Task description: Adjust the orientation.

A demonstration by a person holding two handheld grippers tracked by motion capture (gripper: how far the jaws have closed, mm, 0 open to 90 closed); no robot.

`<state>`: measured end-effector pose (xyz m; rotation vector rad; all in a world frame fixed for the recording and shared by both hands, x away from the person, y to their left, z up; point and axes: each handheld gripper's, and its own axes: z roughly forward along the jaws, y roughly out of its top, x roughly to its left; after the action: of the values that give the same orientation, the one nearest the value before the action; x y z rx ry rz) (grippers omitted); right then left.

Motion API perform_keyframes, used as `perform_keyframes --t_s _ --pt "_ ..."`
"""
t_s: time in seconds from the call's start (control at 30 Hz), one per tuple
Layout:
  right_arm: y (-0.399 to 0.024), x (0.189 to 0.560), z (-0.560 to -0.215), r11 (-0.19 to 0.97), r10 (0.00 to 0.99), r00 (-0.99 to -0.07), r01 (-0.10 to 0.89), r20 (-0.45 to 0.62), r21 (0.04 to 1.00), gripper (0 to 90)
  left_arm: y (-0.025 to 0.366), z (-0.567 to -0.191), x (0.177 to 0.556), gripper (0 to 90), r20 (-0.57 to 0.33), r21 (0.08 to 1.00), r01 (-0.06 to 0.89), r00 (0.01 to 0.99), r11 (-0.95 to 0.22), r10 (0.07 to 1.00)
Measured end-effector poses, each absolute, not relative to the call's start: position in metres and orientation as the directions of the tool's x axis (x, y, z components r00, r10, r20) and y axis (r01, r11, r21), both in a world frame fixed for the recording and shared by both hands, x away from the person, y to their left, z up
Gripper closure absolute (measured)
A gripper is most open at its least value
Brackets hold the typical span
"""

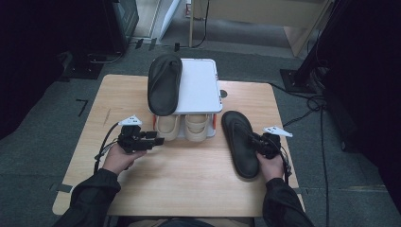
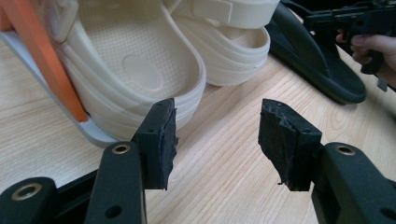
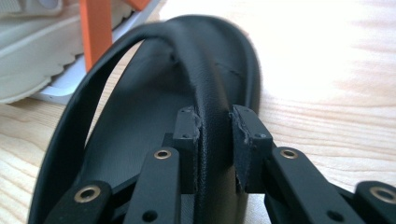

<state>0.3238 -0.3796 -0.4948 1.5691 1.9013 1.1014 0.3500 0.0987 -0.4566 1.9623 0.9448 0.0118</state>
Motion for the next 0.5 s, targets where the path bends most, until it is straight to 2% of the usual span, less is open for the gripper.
perform_keyframes --t_s 0.3,0.5 --pt "-0.379 0.319 -0.469 0.001 0.963 -0.217 0.601 0.162 0.799 73.3 0.102 -0.457 0.351 46.5 -0.357 0.741 0.617 0.695 -0.263 0.625" --pt "-0.381 0.329 -0.434 -0.048 0.966 -0.179 0.591 0.189 0.805 73.4 0.103 -0.456 0.351 46.4 -0.356 0.74 0.619 0.692 -0.262 0.628"
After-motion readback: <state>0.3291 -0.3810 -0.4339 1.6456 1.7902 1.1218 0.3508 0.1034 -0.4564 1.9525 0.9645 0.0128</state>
